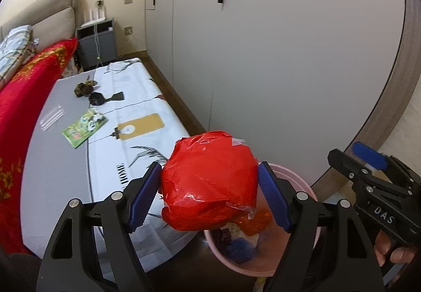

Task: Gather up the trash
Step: 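Carry the red and blue bags over the pink bin with both grippers, then open the right gripper over the bin while the left releases the red bag, then move both open grippers from the bin back over the table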

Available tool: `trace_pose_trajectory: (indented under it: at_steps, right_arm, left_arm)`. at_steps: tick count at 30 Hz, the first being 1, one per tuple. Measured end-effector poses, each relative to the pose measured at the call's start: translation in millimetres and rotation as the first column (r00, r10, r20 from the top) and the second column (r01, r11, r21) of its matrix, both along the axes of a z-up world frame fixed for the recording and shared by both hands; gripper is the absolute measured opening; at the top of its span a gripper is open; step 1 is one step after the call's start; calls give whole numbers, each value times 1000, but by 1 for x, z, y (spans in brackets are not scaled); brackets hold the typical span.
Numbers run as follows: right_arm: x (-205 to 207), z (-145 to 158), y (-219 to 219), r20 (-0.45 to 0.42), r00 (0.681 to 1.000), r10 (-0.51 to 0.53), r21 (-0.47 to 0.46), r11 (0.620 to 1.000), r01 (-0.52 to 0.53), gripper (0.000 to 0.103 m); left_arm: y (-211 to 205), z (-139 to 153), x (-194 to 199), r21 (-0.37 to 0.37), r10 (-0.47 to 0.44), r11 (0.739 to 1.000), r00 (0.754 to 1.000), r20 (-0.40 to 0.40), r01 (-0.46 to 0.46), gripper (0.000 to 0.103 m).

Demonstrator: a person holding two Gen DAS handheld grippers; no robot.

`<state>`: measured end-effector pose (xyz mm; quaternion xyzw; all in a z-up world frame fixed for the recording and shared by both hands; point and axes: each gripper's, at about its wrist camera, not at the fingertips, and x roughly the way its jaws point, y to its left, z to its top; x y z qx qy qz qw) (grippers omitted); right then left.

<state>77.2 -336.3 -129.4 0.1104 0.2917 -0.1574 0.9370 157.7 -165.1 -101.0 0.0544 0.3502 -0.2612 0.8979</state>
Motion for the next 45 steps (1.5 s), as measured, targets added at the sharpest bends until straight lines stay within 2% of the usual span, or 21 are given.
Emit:
trace_pose_trajectory:
  at_steps: [2,5,12,16,18,19,20,28,35,39,45]
  right_arm:
    - [-8,6,-1,25,998,-51,-49,997,52,83]
    - [-19,13,-5,51,991,-120,-87,988,124,87]
    - [-45,24,-28,99,958,-270,-42,960,276,89]
    - [-57,29,-34,124,936,-329,-25,942,334,89]
    - [-60,29,-39,128,927,-354,-9,934,358,89]
    - [-61,28,-40,127,925,-359,-4,932,363,89]
    - [-61,28,-41,125,925,-360,2,932,363,89]
    - [-56,25,-36,116,933,-340,-7,939,343,91]
    - [-54,23,-34,115,938,-327,-11,944,331,93]
    - [-55,38,-17,152,945,-290,-96,947,307,93]
    - [-37,67,16,201,967,-159,-136,973,188,96]
  left_arm:
    - [-6,3,-2,-8,-17,1000,1000,2,17,73]
    - [-20,9,-8,0,-43,999,999,24,43,73]
    - [-60,16,-19,17,-119,993,992,32,119,73]
    - [-76,13,-23,38,-123,992,992,21,122,74]
    - [-82,11,-22,29,-116,993,993,3,116,82]
    - [-82,11,-20,27,-111,994,994,-1,111,93]
    - [-82,11,-20,26,-99,995,995,1,99,95]
    - [-78,10,-12,35,-57,998,998,-12,57,95]
    - [-57,21,-6,31,-9,999,1000,-5,9,95]
    - [-31,37,-4,35,40,999,999,17,-40,95]
    - [47,71,6,8,153,988,986,70,-154,95]
